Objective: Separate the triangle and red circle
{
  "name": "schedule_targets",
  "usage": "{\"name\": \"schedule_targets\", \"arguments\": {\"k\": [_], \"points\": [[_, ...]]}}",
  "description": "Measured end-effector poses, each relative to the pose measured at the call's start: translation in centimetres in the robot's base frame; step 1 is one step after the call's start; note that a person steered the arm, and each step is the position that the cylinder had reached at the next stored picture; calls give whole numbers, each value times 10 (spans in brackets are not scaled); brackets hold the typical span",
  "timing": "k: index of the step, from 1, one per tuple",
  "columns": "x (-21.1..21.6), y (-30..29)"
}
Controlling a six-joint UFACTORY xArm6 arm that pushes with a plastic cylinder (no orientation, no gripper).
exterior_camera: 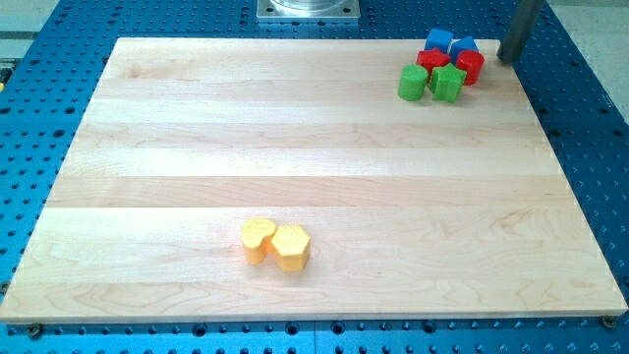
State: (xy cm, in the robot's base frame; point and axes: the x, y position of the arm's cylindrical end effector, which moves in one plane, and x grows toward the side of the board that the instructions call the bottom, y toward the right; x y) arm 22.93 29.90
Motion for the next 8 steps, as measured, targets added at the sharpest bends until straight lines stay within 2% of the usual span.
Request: {"name": "schedule_targets", "arguments": {"k": [1,3,5,6,7,8], "points": [[-10,-10],[-10,-83],[46,-147],[55,-152],[55,-133],[36,-131]]}}
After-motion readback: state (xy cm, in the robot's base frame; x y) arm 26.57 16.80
